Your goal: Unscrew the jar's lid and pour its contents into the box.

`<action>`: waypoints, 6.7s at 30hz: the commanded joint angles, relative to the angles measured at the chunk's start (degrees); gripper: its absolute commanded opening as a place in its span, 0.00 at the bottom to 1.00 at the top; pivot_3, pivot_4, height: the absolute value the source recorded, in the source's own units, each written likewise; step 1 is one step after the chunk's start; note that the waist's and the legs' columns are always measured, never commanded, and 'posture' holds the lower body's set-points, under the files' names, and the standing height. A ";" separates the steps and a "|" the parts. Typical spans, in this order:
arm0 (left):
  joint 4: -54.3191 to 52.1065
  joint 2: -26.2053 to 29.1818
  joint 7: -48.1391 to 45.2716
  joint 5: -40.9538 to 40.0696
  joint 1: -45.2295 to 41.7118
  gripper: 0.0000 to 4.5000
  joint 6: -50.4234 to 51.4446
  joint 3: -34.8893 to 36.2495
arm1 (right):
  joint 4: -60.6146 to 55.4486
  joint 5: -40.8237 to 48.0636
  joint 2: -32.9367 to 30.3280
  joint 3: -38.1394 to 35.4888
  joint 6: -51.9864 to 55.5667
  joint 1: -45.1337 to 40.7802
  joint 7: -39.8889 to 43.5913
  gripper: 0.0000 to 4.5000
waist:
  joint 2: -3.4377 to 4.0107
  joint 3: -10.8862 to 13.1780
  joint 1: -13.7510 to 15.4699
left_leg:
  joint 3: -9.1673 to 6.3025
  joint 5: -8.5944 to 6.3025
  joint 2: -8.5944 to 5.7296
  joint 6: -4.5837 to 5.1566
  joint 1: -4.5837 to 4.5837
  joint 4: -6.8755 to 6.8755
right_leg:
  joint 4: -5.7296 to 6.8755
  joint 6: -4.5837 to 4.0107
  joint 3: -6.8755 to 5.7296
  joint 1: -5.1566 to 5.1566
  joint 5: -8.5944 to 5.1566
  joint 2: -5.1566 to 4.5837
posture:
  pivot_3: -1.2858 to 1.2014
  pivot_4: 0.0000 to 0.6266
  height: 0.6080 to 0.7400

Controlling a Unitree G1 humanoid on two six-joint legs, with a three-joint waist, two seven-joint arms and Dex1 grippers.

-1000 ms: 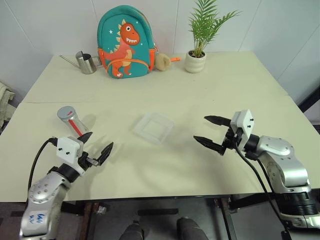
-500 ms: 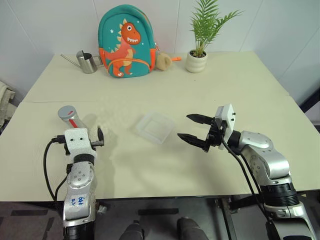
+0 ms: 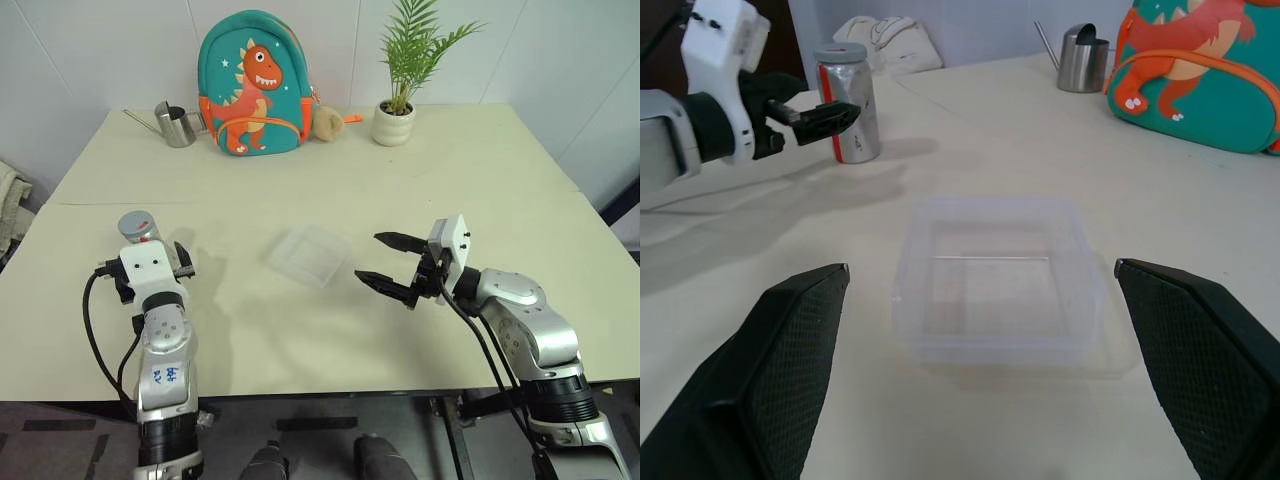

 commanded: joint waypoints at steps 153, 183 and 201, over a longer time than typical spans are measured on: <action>-7.66 22.00 -78.52 -36.45 -9.84 0.42 8.61 -22.34 | 2.26 6.62 0.36 10.96 7.53 -21.79 26.06 0.57 | 0.00 0.02 -0.36 | -0.16 0.01 0.05 0.00 -0.12 -0.26 | -0.36 0.01 -0.14 -0.08 0.00 -0.08 | 0.52 0.24 1.00; -6.88 21.83 -75.36 -34.25 -9.34 0.42 7.86 -21.03 | 4.40 2.37 3.20 9.24 6.11 -22.50 17.54 1.00 | 0.01 0.02 -0.47 | -0.20 0.02 0.06 -0.01 -0.20 -0.31 | -0.44 0.01 -0.18 -0.15 0.00 -0.10 | 0.52 0.24 1.00; -7.60 21.44 -74.54 -34.15 -8.58 0.42 7.94 -21.11 | 8.68 0.94 5.32 8.34 4.27 -24.35 15.10 1.00 | 0.01 0.02 -0.45 | -0.23 0.13 0.05 -0.22 -0.25 -0.30 | -0.44 0.01 -0.23 -0.18 0.00 -0.13 | 0.52 0.24 1.00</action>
